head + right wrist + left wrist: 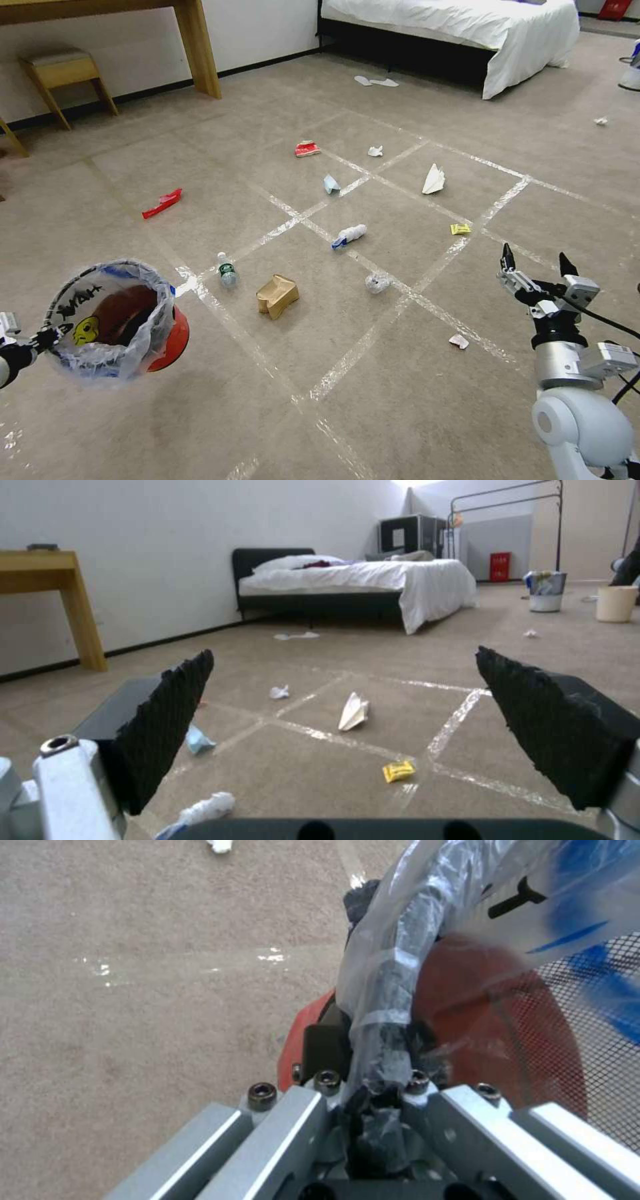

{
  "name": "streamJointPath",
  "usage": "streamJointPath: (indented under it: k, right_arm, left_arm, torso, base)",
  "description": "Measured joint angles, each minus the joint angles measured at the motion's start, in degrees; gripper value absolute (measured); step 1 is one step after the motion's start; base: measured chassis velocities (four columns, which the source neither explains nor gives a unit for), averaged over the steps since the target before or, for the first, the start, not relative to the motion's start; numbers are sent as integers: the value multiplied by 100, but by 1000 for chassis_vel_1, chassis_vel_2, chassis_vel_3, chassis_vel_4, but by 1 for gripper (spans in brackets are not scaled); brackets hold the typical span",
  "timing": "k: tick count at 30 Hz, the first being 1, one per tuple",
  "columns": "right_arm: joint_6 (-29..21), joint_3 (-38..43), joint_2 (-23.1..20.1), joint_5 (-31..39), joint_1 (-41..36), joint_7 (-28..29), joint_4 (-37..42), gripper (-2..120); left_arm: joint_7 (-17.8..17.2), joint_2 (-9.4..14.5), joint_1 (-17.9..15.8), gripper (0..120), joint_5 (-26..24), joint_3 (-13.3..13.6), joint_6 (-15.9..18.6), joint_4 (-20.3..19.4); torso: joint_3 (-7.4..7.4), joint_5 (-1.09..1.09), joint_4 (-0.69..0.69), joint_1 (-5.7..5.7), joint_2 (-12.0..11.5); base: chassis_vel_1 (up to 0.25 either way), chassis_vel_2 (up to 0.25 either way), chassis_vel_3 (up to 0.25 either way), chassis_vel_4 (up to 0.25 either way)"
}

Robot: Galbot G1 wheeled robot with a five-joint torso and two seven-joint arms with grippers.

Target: Pick up the trash bin and place the garbage on the floor into it.

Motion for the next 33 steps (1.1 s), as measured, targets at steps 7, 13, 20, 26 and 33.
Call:
streamJointPath:
  k: [7, 13, 20, 26, 33]
  right_arm:
    - [0, -4, 1, -3, 1, -10, 1, 100]
    - [5, -3, 6, -3, -16, -10, 29, 100]
    - [57, -4, 18, -35, -22, 6, 39, 100]
    - [162, -65, 46, -91, 30, 29, -28, 100]
    - [196, -55, 27, -54, 61, 28, -45, 100]
  left_arm:
    - [0, -4, 18, 0, 1, -7, 0, -35]
    - [0, -24, 46, 0, 1, -26, 0, -67]
    - [3, -50, 77, 0, 1, -43, 0, -95]
    - [17, -51, 96, 0, 2, -47, 0, -112]
    - [24, -45, 38, 0, 4, -12, 0, -108]
  torso:
    - [0, 0, 0, 0, 0]
    - [1, 0, -1, 0, 0]
    - [1, 0, 0, 0, 0]
    - [1, 0, -1, 0, 0]
    - [1, 0, 0, 0, 0]
  base:
    - [-84, 75, 77, -89]
    - [-108, 97, 93, -104]
    - [-71, 80, 83, -79]
    - [-19, 20, 3, -22]
    - [0, 0, 0, 0]
